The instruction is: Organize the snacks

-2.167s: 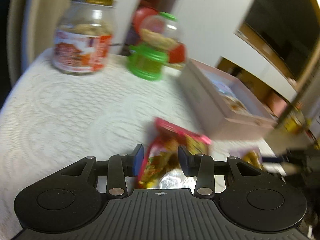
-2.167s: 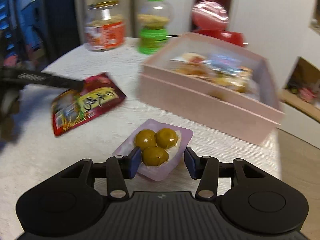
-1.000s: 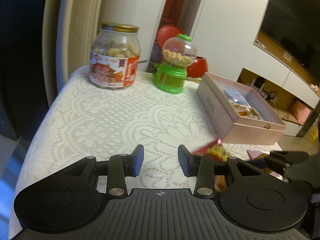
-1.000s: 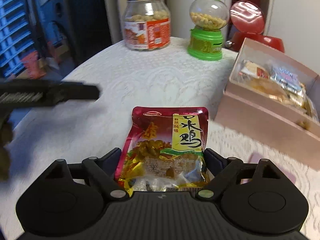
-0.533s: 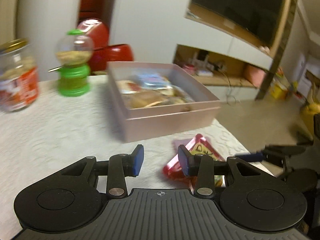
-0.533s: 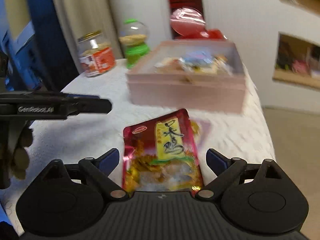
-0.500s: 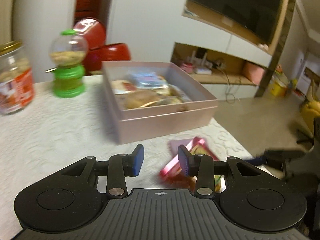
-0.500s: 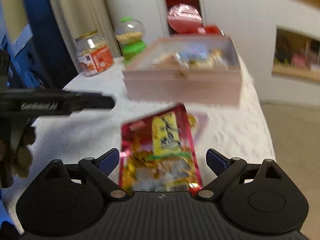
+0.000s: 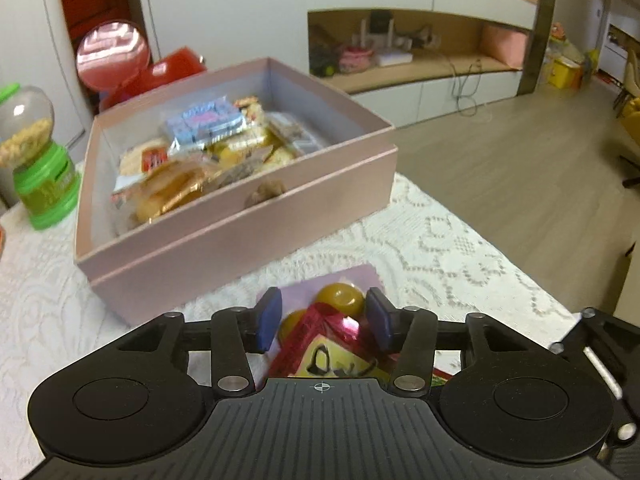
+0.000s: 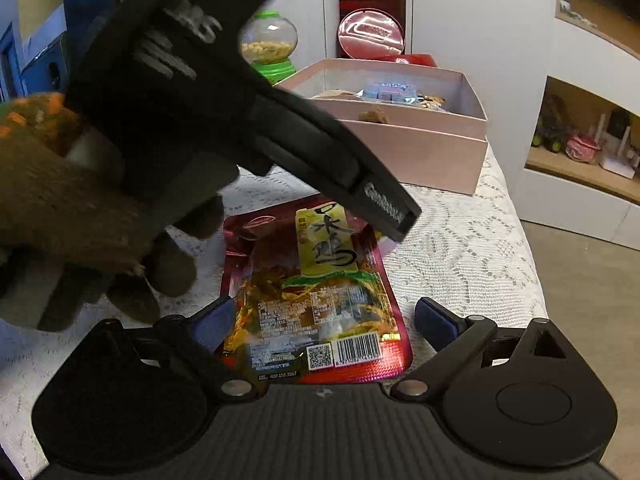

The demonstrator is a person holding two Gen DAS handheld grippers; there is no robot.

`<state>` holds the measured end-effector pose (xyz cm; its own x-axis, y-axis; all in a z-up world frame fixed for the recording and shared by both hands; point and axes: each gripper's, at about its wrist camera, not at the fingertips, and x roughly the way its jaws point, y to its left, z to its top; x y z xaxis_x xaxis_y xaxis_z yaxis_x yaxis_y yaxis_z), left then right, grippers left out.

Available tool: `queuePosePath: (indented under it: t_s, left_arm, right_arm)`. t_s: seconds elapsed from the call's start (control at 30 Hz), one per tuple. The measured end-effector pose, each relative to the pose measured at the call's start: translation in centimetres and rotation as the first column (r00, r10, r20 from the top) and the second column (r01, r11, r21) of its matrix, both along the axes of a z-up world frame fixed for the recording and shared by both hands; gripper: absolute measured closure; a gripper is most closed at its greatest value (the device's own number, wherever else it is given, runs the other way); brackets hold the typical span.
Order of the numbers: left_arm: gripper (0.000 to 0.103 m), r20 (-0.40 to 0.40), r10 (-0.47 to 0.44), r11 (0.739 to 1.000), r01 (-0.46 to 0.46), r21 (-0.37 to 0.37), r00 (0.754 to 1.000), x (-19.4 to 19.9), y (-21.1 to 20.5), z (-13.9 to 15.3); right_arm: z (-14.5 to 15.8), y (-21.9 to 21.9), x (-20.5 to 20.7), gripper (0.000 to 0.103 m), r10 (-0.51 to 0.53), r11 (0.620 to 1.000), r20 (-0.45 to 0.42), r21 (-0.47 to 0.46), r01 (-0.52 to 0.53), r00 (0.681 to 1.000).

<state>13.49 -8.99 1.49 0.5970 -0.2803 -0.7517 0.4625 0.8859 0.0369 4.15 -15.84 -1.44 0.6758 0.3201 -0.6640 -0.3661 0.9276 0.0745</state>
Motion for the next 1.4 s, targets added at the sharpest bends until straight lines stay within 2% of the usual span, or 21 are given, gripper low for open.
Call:
queuePosePath:
  t_s: [0.1,0.13,0.17,0.23,0.3,0.37,0.53,0.73,0.9,1.07,1.3,1.4]
  left_arm:
    - [0.04,0.03,0.013,0.999,-0.014,0.029,0.999,0.3,0.4,-0.1]
    - [0.033,0.036,0.03,0.999,-0.031,0.043,0.999,0.5,0.7,0.0]
    - [0.03,0.034,0.048,0.998,-0.049,0.05,0.998,0.8,1.1,0.0]
    - [0.035,0.001,0.062,0.998,-0.062,0.025,0.998,1.1,2.3,0.2]
    - [0.035,-0.028,0.047,0.999,-0.047,-0.013,0.999,0.8,3.7,0.3]
    - [0.035,-0.022,0.052,0.998,-0.052,-0.016,0.998,0.1,5.1,0.3]
    - [0.036,0.0,0.137,0.99,-0.137,-0.012,0.991,-1.8,9.3,0.4]
    - [0.035,-0.028,0.187,0.978,-0.189,-0.094,0.982,-4.2,13.8,0.5]
    - [0.035,-0.005,0.178,0.979,-0.177,-0.1,0.984,-6.4,14.4,0.3]
    - [0.034,0.024,0.186,0.975,-0.181,-0.127,0.982,-7.0,14.6,-0.3]
    - [0.034,0.052,0.145,0.982,-0.137,-0.132,0.988,-8.0,14.9,-0.5]
    - [0.034,0.049,0.128,0.986,-0.121,-0.117,0.991,-8.3,15.1,-0.4]
  right_arm:
    - [0.0,-0.6,0.1,0.006,-0.025,0.999,-0.004,0.029,0.025,1.0]
    - [0.0,-0.8,0.1,0.006,-0.035,0.999,-0.004,0.036,0.035,0.999]
    - [0.0,-1.0,0.1,0.006,-0.042,0.998,-0.004,0.041,0.042,0.999]
    - [-0.1,-1.1,0.0,0.006,-0.044,0.998,-0.005,0.049,0.044,0.999]
    - [-0.1,-1.2,-0.1,0.006,-0.042,0.998,-0.005,0.051,0.042,0.999]
    - [-0.1,-1.2,-0.1,0.005,-0.038,0.998,-0.006,0.055,0.038,0.999]
    - [0.0,-1.4,0.0,0.003,-0.034,0.997,-0.011,0.07,0.035,0.999]
    - [-0.1,-0.8,0.2,0.003,-0.045,0.999,-0.004,0.027,0.045,0.999]
    - [-0.3,-0.6,0.5,0.0,-0.055,0.999,-0.008,0.0,0.055,0.998]
    - [-0.3,-0.5,0.7,0.0,-0.045,0.999,-0.014,-0.014,0.045,0.999]
    - [-0.1,-1.3,1.0,0.0,0.055,0.998,-0.043,-0.018,-0.056,0.998]
    - [0.1,-1.9,0.8,0.0,0.058,0.998,-0.047,0.02,-0.057,0.997]
